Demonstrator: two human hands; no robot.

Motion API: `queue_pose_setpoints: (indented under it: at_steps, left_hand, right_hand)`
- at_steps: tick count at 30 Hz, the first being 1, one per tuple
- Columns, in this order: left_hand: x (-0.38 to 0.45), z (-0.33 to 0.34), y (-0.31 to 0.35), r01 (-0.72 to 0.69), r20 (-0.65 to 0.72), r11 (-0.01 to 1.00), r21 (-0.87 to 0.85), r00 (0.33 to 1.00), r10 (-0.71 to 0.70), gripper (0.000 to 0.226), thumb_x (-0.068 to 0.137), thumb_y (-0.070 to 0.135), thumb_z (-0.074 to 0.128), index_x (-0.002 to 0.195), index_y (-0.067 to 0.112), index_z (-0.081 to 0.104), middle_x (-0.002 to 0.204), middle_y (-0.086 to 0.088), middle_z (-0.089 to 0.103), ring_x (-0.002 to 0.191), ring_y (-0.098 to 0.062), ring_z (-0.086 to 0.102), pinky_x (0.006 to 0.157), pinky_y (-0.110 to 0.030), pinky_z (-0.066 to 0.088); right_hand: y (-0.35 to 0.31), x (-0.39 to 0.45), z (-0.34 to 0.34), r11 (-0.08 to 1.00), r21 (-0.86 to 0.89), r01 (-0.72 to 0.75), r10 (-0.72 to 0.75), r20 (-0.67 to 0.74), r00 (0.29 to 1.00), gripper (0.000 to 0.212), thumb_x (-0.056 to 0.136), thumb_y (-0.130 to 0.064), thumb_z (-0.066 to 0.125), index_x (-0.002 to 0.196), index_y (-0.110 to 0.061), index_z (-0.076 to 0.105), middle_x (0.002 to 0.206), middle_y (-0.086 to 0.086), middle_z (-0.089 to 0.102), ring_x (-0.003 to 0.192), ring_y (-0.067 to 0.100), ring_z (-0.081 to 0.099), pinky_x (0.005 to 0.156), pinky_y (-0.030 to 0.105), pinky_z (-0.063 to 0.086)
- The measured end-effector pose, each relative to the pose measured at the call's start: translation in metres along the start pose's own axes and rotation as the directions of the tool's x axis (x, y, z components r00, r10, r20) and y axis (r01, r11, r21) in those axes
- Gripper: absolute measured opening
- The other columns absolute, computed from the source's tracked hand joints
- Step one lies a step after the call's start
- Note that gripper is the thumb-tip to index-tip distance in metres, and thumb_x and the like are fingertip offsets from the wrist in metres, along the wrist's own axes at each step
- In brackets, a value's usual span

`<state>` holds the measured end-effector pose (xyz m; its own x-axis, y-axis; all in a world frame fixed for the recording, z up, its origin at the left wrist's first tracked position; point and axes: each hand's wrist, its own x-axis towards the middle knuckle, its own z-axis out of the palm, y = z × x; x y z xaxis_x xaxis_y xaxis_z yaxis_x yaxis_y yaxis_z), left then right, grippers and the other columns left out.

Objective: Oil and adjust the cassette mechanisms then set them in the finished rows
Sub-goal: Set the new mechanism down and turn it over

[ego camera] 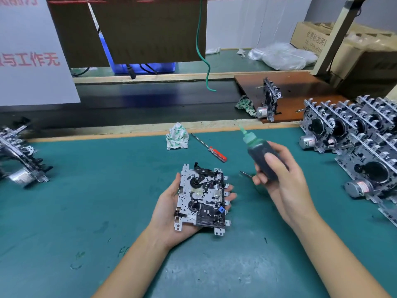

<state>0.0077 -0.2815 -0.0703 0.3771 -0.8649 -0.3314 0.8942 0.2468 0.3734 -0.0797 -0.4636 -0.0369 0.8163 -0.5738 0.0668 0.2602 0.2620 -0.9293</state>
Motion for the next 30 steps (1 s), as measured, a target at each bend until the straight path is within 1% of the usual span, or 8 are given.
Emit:
queue_pose_setpoints:
  at_steps: [3,6,8,10,14,20,24,30]
  left_hand:
    - [0.000,-0.001,0.000,0.000,-0.006,1.000,0.015,1.000,0.000,0.074,0.095,0.054,0.032,0.126,-0.008,0.055,0.134,-0.034,0.047,0.122,-0.048,0.049,0.101,-0.059,0.037]
    - [0.001,-0.002,0.001,0.000,-0.003,1.000,0.009,1.000,0.000,0.074,0.095,0.054,0.032,0.124,-0.008,0.057,0.133,-0.034,0.048,0.120,-0.048,0.050,0.100,-0.059,0.038]
    - [0.001,-0.002,0.001,0.003,-0.001,1.000,0.003,1.000,-0.003,0.074,0.095,0.054,0.032,0.123,-0.008,0.058,0.132,-0.035,0.049,0.119,-0.048,0.052,0.100,-0.060,0.038]
    - [0.001,-0.002,0.001,0.006,-0.004,1.000,-0.005,1.000,-0.006,0.073,0.095,0.055,0.033,0.123,-0.008,0.058,0.132,-0.035,0.049,0.117,-0.049,0.052,0.099,-0.061,0.037]
    - [0.001,-0.002,0.001,0.011,0.001,1.000,-0.017,1.000,-0.011,0.072,0.093,0.055,0.036,0.122,-0.007,0.059,0.131,-0.035,0.049,0.117,-0.050,0.053,0.097,-0.061,0.039]
    - [0.001,-0.002,0.001,0.017,-0.004,1.000,-0.009,1.000,-0.017,0.071,0.092,0.054,0.038,0.122,-0.006,0.060,0.131,-0.034,0.050,0.117,-0.049,0.053,0.099,-0.060,0.038]
    - [0.001,-0.003,0.001,0.017,-0.013,1.000,-0.013,1.000,-0.017,0.070,0.093,0.055,0.038,0.123,-0.005,0.059,0.132,-0.032,0.050,0.117,-0.048,0.053,0.099,-0.061,0.037]
    - [0.000,-0.002,0.001,0.015,-0.023,1.000,-0.003,1.000,-0.015,0.070,0.092,0.054,0.039,0.124,-0.005,0.059,0.133,-0.033,0.049,0.117,-0.049,0.053,0.099,-0.060,0.039]
  right_hand:
    - [-0.001,0.001,0.002,0.968,0.232,-0.100,0.112,-0.040,0.993,0.022,0.072,-0.022,0.059,0.090,-0.010,0.063,0.056,-0.004,0.047,0.043,0.005,0.035,0.046,0.017,0.041]
    - [0.001,0.001,0.005,0.951,0.275,-0.141,0.165,-0.069,0.984,0.028,0.069,-0.035,0.062,0.082,-0.010,0.060,0.061,0.000,0.052,0.038,0.005,0.035,0.039,0.017,0.037]
    - [0.004,-0.001,0.007,0.966,0.215,-0.143,0.166,-0.089,0.982,0.033,0.069,-0.042,0.062,0.078,-0.011,0.053,0.056,0.000,0.054,0.037,0.005,0.035,0.036,0.017,0.034]
    - [0.007,-0.003,0.010,0.985,0.114,-0.126,0.139,-0.120,0.983,0.036,0.068,-0.043,0.063,0.077,-0.010,0.051,0.057,0.001,0.055,0.038,0.006,0.036,0.035,0.018,0.033]
    - [0.010,-0.004,0.012,0.999,-0.042,-0.027,0.019,-0.180,0.983,0.034,0.068,-0.040,0.064,0.070,-0.010,0.046,0.059,0.005,0.044,0.041,0.009,0.034,0.035,0.020,0.030]
    - [0.012,-0.005,0.009,0.991,-0.130,0.025,-0.049,-0.186,0.981,0.029,0.086,-0.025,0.060,0.066,-0.010,0.045,0.051,-0.003,0.040,0.040,0.009,0.033,0.035,0.020,0.029]
    - [0.011,-0.006,0.012,0.983,-0.180,0.023,-0.053,-0.166,0.985,0.035,0.072,-0.038,0.062,0.068,-0.008,0.046,0.052,-0.002,0.042,0.041,0.011,0.034,0.036,0.021,0.030]
    - [0.012,-0.006,0.012,0.981,-0.192,0.033,-0.065,-0.167,0.984,0.028,0.083,-0.027,0.061,0.069,-0.007,0.046,0.055,0.000,0.042,0.042,0.011,0.034,0.036,0.021,0.030]
